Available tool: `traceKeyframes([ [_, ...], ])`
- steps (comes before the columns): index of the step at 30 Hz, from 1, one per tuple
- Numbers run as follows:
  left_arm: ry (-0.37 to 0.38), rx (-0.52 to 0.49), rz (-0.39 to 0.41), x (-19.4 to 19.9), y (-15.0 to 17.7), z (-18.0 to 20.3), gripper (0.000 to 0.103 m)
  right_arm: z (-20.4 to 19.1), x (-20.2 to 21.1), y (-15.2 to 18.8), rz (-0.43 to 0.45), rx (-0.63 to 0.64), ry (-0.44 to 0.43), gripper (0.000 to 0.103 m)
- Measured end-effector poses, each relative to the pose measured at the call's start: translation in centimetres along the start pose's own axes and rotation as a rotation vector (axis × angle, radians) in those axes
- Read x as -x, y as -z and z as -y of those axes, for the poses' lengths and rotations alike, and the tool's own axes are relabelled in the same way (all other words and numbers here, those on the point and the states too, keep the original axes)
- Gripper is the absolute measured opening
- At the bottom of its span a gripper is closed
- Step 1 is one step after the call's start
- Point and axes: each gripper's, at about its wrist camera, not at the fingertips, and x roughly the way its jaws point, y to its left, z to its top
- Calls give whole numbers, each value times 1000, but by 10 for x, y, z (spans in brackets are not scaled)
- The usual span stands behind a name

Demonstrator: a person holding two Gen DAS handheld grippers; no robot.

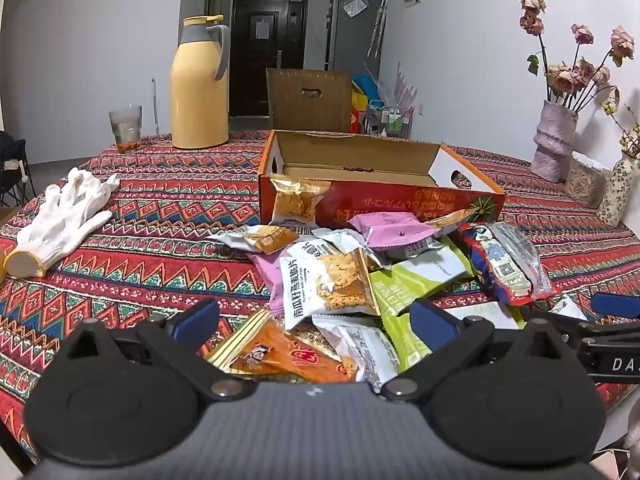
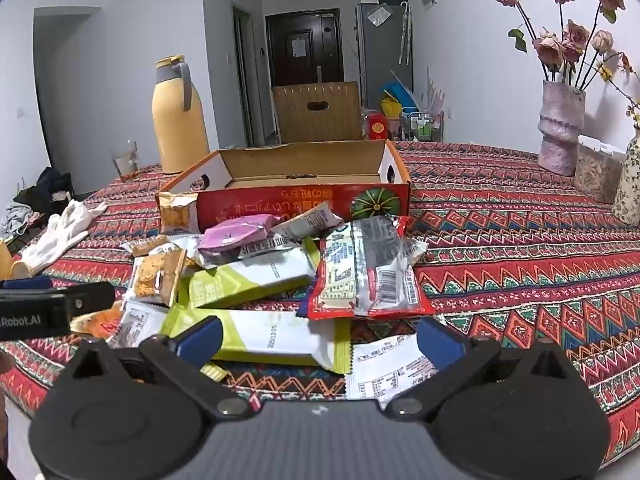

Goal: Organize snacks
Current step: 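Grasp a white snack packet from the pile with the right gripper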

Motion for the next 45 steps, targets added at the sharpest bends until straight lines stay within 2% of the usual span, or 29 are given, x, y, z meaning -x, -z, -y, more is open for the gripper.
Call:
traceKeyframes([
  [15,5,1,-37,-17,3,1,103,35,-29,31,-87,67,146,103],
  [22,-8,-1,-50,-22,4,2,103,41,-47,29,-108,133,119,102],
  [27,-14,2,-59,-24,3,2,103,53,-54,25,-104,41,52,83],
  [28,-14,3,-60,-25,3,2,103,53,-54,26,-99,40,54,81],
  [31,-13,1,-60,-26,3,2,103,53,-52,27,-84,29,45,67],
  [33,-10,0,-64,-26,4,2,103,56,-49,27,-76,11,31,51],
  [34,-9,0,-66,-26,4,3,103,58,-48,26,-73,-5,20,46],
  [36,-10,0,-68,-26,5,3,103,62,-47,26,-68,-34,-1,25],
  [39,-12,3,-66,-24,5,2,103,69,-43,26,-58,-67,-13,16],
  [45,-21,12,-71,-22,6,0,103,76,-29,24,6,-103,-3,12],
])
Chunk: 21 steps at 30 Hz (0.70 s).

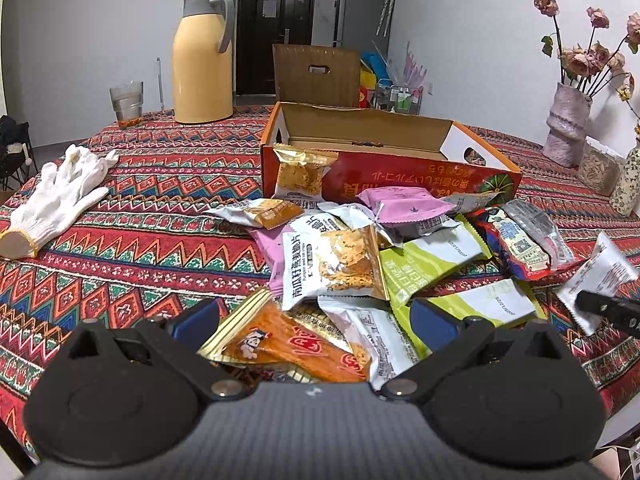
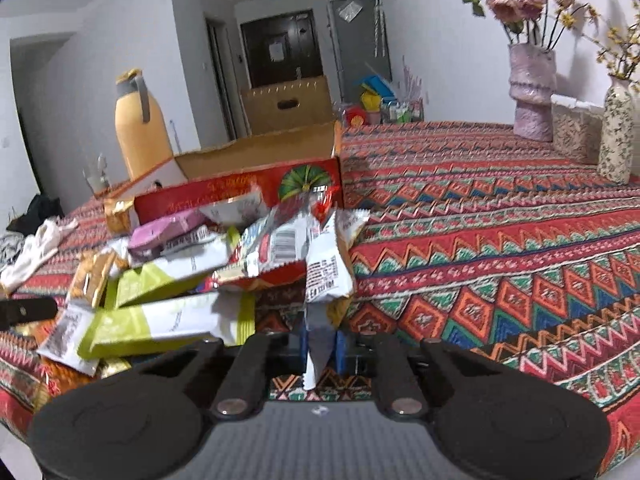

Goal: Organize snacks
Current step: 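Grasp a white snack packet from the pile with the right gripper, then grasp the cracker pack with the left gripper while the right gripper holds the white packet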

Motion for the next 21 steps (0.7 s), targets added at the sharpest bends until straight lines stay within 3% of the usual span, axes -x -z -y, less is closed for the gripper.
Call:
traceKeyframes([
  [13,-29,17,-61,-4,6,-2,103,5,29,0,100,-28,16,11],
  [21,-51,30,-39,3,0,-4,103,3,33,3,109,-30,13,11],
])
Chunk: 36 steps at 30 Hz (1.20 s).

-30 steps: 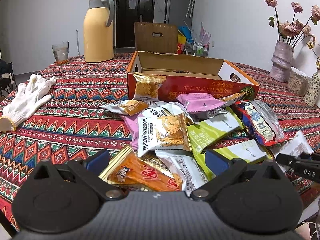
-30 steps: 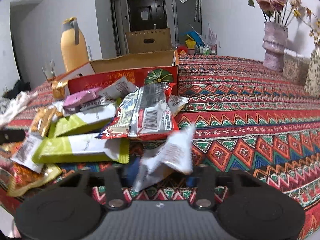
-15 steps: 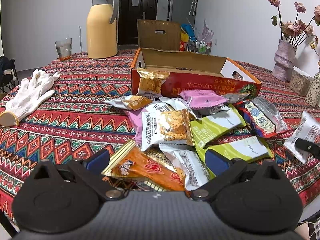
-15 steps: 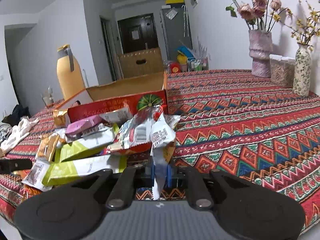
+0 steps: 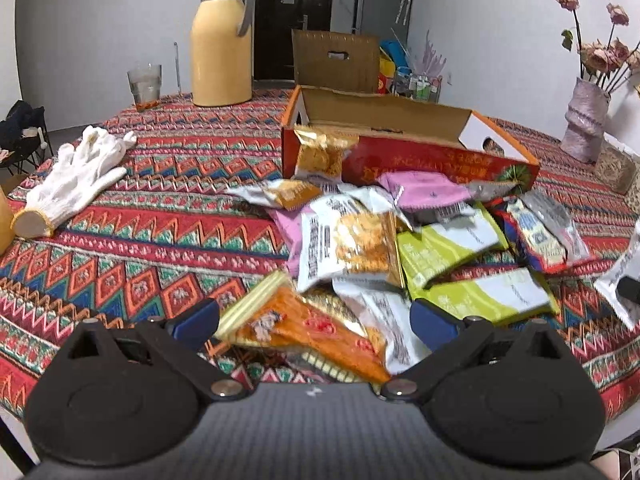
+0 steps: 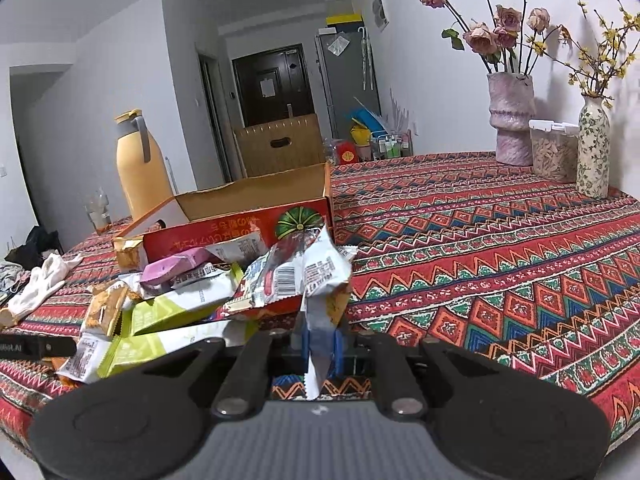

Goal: Organize snacks
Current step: 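Grasp the cracker pack with the left gripper while the right gripper holds the white packet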

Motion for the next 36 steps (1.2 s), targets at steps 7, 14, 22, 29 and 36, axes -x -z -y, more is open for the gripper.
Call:
traceKeyframes([
  [7,3,-22,16,-14,-24,8,103,-2,-1,-2,14,-3,-6,11],
  [14,14,-2,-34,-47,-39,15,103,-3,-7,-6,23,-9,0,11],
  [22,54,27,-81,-68,-43,14,83,0,-13,-11,33,-20,15,11],
  [29,75,41,-86,-67,-41,13,67,-2,-16,-12,34,-18,12,11],
  [36,79,26,-47,-51,-43,11,67,-2,-8,-14,55,-17,18,11],
])
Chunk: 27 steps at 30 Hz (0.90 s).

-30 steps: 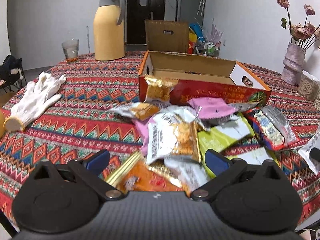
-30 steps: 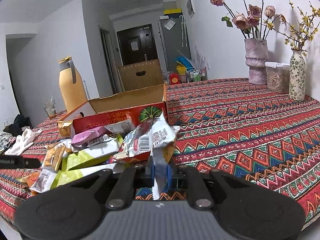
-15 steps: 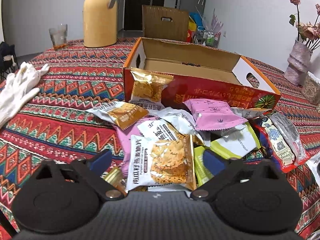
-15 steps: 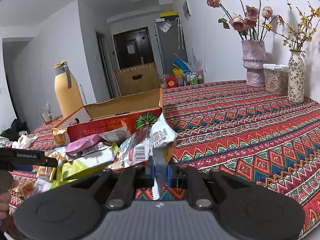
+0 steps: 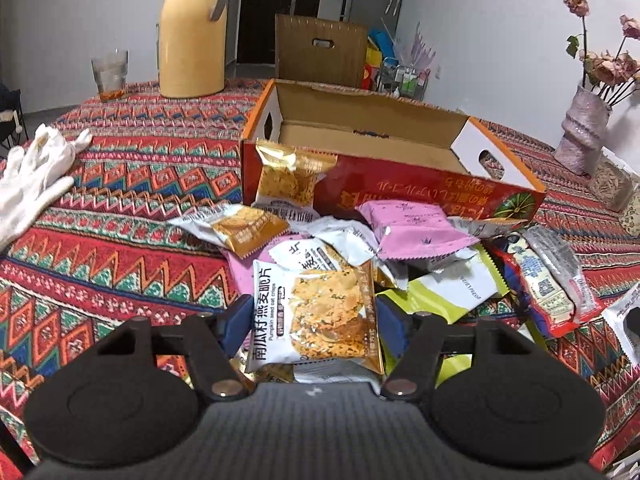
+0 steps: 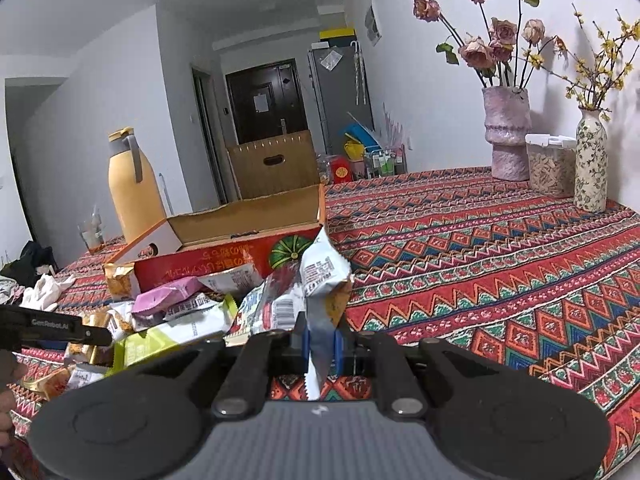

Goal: Organize snacks
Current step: 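Grasp the cracker pack with the left gripper while the right gripper holds the white packet, then lower both held packs into the cardboard box and open both grippers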

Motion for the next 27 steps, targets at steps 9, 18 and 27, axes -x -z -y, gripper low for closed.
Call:
traceKeyframes([
  [9,-2,-49,96,26,-19,7,67,-4,6,-14,48,10,-12,11],
  [18,1,-83,179,31,-55,21,67,-23,-15,-44,94,37,-50,11],
  [27,12,-73,226,16,-96,36,67,-47,-54,-83,132,52,-99,11],
])
